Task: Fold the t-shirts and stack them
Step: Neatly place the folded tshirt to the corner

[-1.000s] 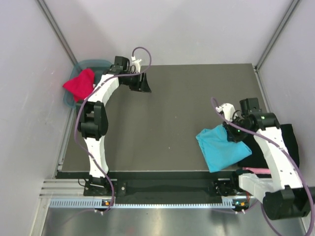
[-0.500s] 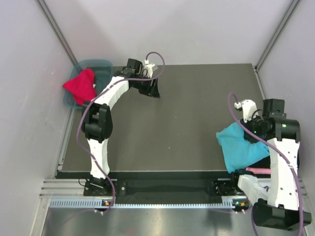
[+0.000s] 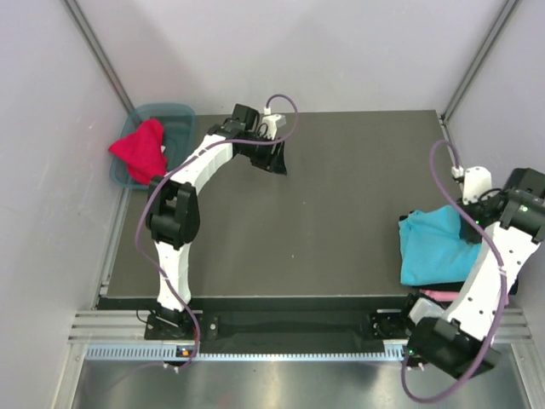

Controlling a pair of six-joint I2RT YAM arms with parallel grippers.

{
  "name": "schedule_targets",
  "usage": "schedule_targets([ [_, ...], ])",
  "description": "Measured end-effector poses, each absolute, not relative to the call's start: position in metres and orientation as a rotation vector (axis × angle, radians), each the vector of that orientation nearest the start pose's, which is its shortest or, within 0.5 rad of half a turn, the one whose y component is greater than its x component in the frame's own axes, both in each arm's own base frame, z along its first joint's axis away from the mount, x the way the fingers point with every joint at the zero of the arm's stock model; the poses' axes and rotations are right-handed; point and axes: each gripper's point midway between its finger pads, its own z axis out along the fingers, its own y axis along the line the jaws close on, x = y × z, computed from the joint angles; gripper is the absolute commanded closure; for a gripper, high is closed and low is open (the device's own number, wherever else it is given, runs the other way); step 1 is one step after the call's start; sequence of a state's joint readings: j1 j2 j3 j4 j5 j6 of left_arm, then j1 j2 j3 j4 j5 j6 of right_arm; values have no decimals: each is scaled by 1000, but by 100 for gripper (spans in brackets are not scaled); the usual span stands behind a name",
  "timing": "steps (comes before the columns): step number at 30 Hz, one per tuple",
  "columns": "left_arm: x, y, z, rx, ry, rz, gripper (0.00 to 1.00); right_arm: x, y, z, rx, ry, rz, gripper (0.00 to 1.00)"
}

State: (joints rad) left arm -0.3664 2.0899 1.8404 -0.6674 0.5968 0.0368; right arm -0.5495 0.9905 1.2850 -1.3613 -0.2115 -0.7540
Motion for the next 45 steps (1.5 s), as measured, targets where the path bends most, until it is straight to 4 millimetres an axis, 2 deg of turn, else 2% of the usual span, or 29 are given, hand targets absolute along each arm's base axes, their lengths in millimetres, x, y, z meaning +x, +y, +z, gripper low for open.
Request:
schedule_targets([
  [5,434,-274,141,749,2353,-884,39,154,-134,222,-195,2649,-203,100],
  [7,434,-275,141,752,2352,-884,39,152,-144,217,-176,2672,-187,100],
  [14,433,-277,140,772,2347,-870,39,159,-153,195,-189,2718,-97,100],
  [20,428,-285,138,811,2339,-859,39,164,-160,178,-182,2728,-87,100],
  [32,416,-299,133,901,2333,-803,37,185,-187,172,-133,2711,-145,99],
  [35,418,-297,131,898,2339,-775,37,187,-190,171,-111,2718,-137,73],
  [36,419,-296,130,894,2342,-760,37,188,-190,171,-105,2716,-139,61],
  [39,425,-289,129,871,2354,-697,37,192,-195,185,-103,2674,-211,40],
  [41,428,-283,133,854,2353,-652,37,196,-197,207,-126,2607,-312,34],
  [42,431,-280,137,842,2348,-626,37,199,-195,223,-151,2553,-389,28],
  [43,433,-277,142,830,2340,-603,36,204,-189,241,-192,2489,-463,25],
  [45,438,-271,154,796,2320,-551,35,223,-159,278,-327,2321,-561,21],
])
